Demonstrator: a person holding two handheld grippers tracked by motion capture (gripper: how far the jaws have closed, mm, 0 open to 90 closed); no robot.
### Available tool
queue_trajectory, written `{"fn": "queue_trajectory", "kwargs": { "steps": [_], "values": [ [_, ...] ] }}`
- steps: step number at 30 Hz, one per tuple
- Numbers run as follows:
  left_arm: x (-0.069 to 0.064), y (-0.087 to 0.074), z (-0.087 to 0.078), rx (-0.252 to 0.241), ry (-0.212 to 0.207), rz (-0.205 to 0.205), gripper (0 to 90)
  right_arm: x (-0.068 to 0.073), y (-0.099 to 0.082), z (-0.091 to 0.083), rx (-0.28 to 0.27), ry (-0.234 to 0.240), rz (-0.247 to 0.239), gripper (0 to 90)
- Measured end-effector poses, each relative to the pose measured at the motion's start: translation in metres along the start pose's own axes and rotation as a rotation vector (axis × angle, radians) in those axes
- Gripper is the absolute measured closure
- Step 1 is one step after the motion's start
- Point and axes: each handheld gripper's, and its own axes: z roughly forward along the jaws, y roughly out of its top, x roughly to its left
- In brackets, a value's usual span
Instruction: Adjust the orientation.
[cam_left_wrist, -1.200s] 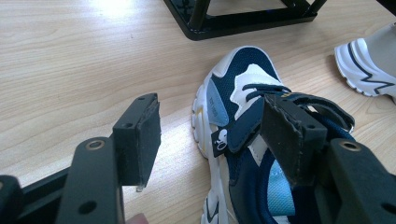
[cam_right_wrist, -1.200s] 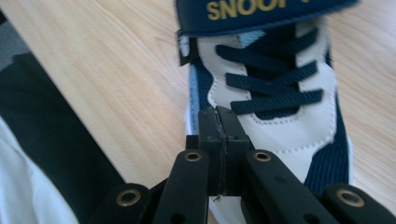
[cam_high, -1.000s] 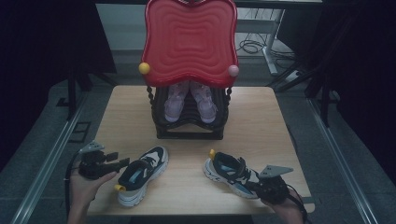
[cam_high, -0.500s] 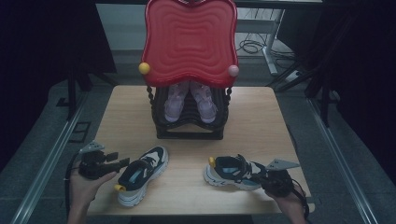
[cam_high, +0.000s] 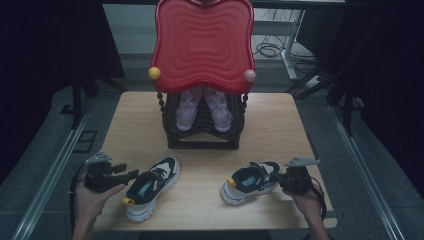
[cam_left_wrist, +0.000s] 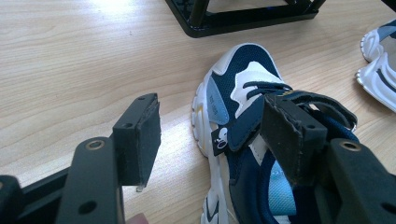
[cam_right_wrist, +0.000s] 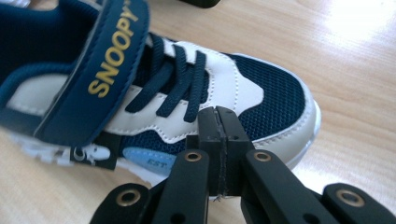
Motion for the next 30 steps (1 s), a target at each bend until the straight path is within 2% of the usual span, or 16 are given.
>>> {"fn": "queue_trajectory", "kwargs": {
  "steps": [11,16,21,30],
  "values": [
    [0.002,-0.001,-0.001,-0.002,0.001,-0.006,38.5,-0.017,0.022,0.020,-0.009,0.016,0.015,89.5],
    [0.002,-0.001,-0.001,-0.002,0.000,-0.005,38.5,-0.020,0.030,0.028,-0.015,0.015,-0.015,89.5],
    [0.002,-0.001,-0.001,-0.003,0.001,-0.006,38.5,-0.019,0.035,0.035,-0.024,0.037,-0.025,89.6],
    [0.003,-0.001,-0.001,0.001,0.000,-0.006,38.5,-0.012,0.044,0.049,-0.034,0.115,-0.066,89.6]
  ]
}}
